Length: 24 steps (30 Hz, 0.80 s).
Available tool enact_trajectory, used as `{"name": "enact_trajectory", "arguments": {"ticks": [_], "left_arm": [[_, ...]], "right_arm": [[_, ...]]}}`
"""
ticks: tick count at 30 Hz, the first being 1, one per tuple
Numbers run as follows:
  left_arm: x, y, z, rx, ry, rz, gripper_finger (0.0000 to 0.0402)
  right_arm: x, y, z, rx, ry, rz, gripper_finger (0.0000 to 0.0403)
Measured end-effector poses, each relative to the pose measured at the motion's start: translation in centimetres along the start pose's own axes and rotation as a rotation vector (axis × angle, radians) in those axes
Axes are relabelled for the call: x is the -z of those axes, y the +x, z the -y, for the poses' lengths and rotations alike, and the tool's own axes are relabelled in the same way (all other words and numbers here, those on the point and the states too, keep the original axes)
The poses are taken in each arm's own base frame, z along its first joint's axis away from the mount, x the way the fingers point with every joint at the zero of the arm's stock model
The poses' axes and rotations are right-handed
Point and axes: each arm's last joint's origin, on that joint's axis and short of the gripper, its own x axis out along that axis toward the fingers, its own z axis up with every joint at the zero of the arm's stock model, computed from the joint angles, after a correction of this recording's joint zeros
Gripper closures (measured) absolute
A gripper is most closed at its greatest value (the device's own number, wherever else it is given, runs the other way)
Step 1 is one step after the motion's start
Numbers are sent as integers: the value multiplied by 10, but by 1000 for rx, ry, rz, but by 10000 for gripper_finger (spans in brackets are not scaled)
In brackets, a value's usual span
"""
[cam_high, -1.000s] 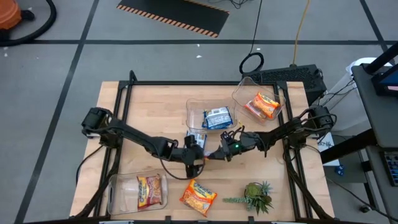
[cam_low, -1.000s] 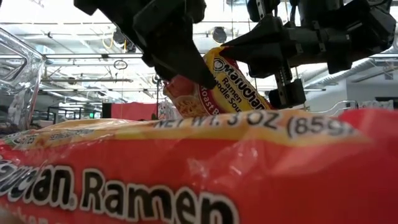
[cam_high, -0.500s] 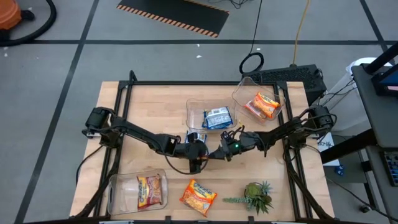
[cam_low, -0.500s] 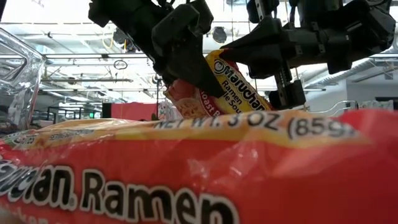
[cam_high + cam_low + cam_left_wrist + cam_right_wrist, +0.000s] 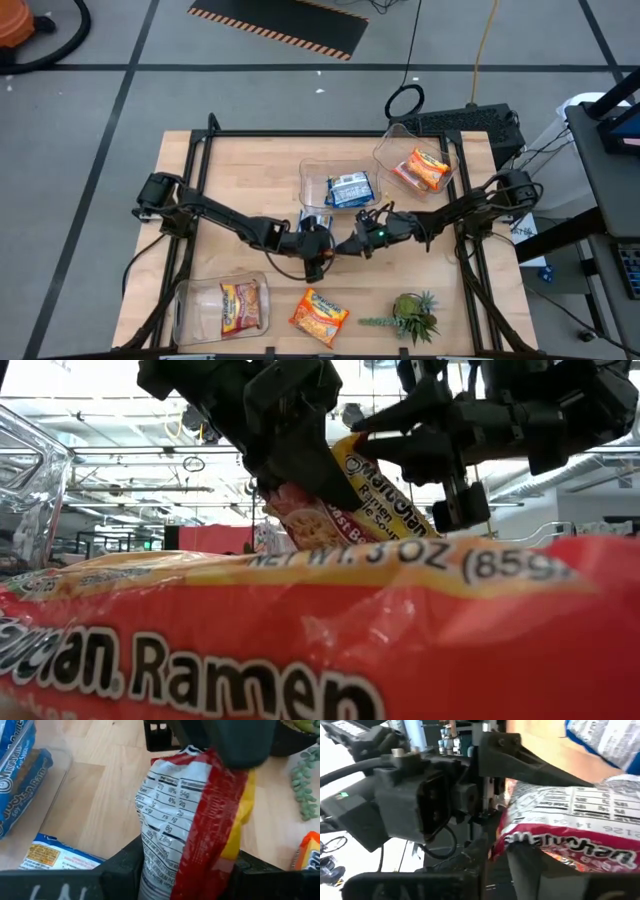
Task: Sort Maruchan noodles
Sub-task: Stack the red noodle pack on top of the other red noodle pack into the bottom transparent bin
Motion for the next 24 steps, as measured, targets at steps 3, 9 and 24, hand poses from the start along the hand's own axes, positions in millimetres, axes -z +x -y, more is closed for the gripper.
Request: {"name": "enact_trajectory", "arguments": {"ticks": [3, 9, 24], "left_arm": [[-2, -3, 4, 10, -23, 17, 251], [-10, -21, 14, 56, -64, 57, 250], [-24, -101, 20, 115, -107, 37, 250]], "right_arm": [[1, -2, -7, -26, -21, 11, 315], [2, -10, -25, -101, -116, 69, 286], [5, -28, -54, -170, -293, 136, 284]]}}
